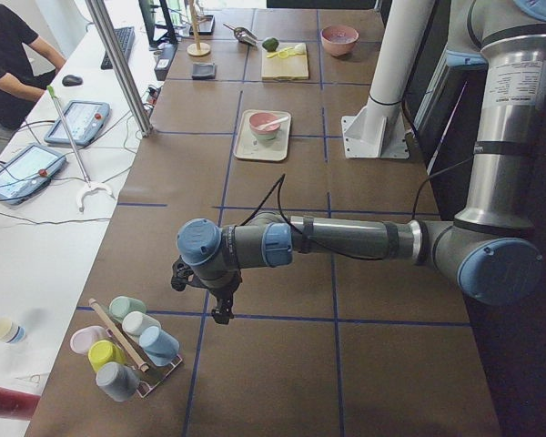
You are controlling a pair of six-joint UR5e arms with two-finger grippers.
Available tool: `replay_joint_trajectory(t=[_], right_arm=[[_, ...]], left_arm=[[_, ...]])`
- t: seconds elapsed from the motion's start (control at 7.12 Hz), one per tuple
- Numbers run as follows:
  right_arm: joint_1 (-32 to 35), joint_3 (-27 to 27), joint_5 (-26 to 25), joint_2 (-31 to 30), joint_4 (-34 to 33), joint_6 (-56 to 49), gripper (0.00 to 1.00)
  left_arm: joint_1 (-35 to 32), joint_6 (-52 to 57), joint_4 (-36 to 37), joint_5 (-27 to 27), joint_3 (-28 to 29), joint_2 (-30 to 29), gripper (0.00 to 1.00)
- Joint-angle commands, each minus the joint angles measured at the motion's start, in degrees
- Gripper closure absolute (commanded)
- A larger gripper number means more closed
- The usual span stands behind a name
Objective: Stack pink bowl on green and place spoon
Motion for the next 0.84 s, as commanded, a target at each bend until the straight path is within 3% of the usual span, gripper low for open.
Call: replay_joint_trajectory(t=[0.0, 0.42, 0.7], right_arm=[[0.2, -0.4, 0.0, -1.5, 1.6, 1.4, 0.01], [0.2, 9.9, 0.4, -8.5, 1.6, 12.2, 0.01], [0.2, 9.3, 0.4, -8.8, 1.8, 12.1, 0.01]], left_arm=[[0.0, 0.0, 0.0, 0.1, -0.1, 0.0, 0.00], [0.0, -0.4, 0.1, 1.0, -0.6, 0.0, 0.00], [0.0, -0.5, 0.1, 1.8, -1.0, 0.1, 0.00]])
